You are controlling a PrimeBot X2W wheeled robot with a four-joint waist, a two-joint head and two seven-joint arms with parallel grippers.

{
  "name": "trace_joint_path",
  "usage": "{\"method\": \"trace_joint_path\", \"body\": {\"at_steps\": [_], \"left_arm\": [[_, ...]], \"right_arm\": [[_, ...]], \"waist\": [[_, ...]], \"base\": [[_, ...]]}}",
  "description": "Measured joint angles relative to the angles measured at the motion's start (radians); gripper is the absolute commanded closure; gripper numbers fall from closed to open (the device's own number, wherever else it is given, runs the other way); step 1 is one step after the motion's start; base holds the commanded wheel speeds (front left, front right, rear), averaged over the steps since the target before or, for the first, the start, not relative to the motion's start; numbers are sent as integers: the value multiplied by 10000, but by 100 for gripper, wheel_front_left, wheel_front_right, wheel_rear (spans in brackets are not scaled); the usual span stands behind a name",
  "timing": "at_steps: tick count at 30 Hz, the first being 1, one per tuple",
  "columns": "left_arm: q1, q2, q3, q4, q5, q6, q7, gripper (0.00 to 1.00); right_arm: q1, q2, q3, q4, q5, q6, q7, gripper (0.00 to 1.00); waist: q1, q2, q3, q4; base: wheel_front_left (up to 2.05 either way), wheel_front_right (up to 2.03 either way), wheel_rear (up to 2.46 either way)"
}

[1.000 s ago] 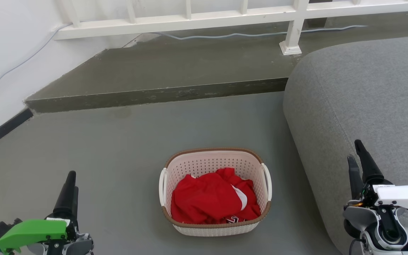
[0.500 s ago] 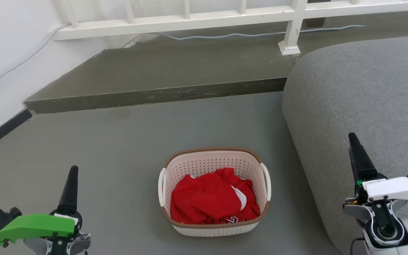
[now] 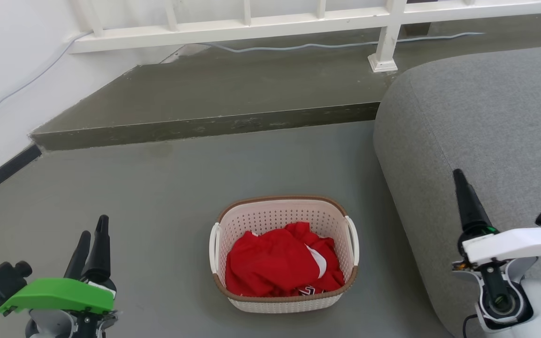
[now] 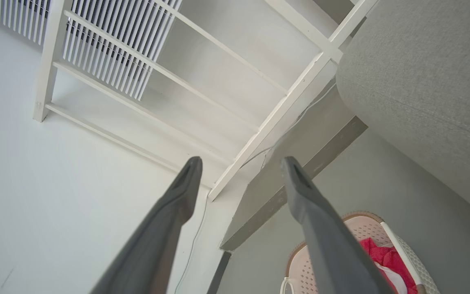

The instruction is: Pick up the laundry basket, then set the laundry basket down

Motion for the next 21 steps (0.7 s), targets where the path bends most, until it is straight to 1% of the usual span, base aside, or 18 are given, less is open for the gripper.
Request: {"method": "trace_joint_path", "body": {"at_steps": [2,12,14,16,21], "left_arm": [[-4,23,-50,-63,397,44,-71,0],[-48,174,-441,-407,2360,236,-422,0],[-55,182,-527,-453,2736,324,-491,0],[-56,184,-583,-504,3043,374,-525,0],[-58,184,-685,-656,3754,447,-742,0]], "right_arm": [[-3,-19,134,-15,-470,-38,-23,0],[-18,-194,583,-150,-2744,-625,-370,0],[-18,-207,679,-169,-3095,-660,-453,0],[-19,-205,811,-198,-3476,-796,-539,0],[-21,-190,1012,-226,-4257,-993,-717,0]], "waist": [[0,0,6,1],[0,0,37,19],[0,0,47,21],[0,0,56,21],[0,0,73,6]], "base": [[0,0,0],[0,0,0],[0,0,0],[0,0,0],[0,0,0]]}}
